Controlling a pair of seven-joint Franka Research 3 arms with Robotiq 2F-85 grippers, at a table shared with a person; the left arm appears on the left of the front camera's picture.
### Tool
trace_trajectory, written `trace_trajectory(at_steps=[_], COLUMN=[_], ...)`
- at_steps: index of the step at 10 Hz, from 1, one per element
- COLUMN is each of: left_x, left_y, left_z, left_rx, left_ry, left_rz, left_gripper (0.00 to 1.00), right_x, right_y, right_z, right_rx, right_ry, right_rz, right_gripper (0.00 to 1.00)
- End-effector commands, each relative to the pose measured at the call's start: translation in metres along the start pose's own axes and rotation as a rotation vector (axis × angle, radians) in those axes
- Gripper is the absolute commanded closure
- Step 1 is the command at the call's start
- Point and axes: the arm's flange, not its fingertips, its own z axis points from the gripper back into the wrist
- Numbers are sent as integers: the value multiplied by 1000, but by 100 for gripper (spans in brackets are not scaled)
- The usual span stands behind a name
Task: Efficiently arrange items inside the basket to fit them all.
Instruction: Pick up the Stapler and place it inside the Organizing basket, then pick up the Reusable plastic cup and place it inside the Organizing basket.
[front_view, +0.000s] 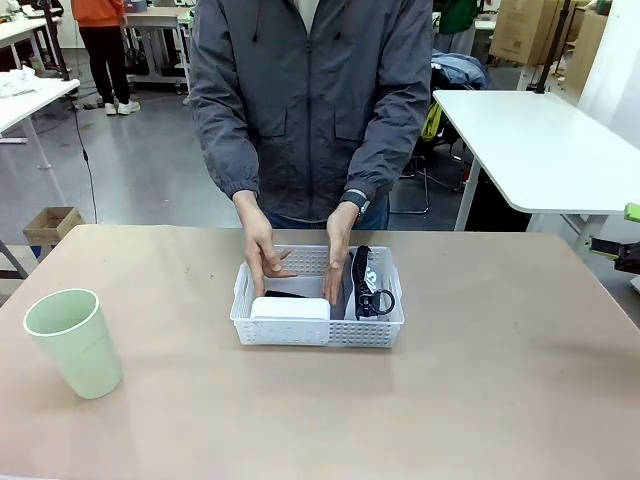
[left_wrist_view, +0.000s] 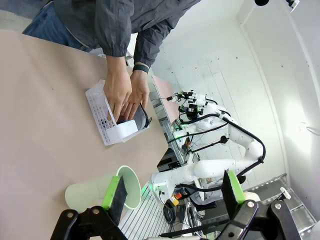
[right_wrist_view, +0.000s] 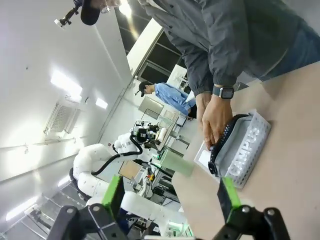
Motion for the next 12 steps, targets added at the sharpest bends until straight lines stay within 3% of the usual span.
trace_trajectory(at_steps=[1,12], left_x=[1,1], left_y=[-4,-4], left_z=[-2,-2], left_rx=[-2,-2], left_ry=[-6,-6], left_rz=[9,9], left_gripper=[0,0], right_x=[2,2], right_y=[1,1], right_z=[2,2], right_rx=[-14,-14], right_ry=[-17,-17], right_rz=[-28,-28], right_gripper=[0,0])
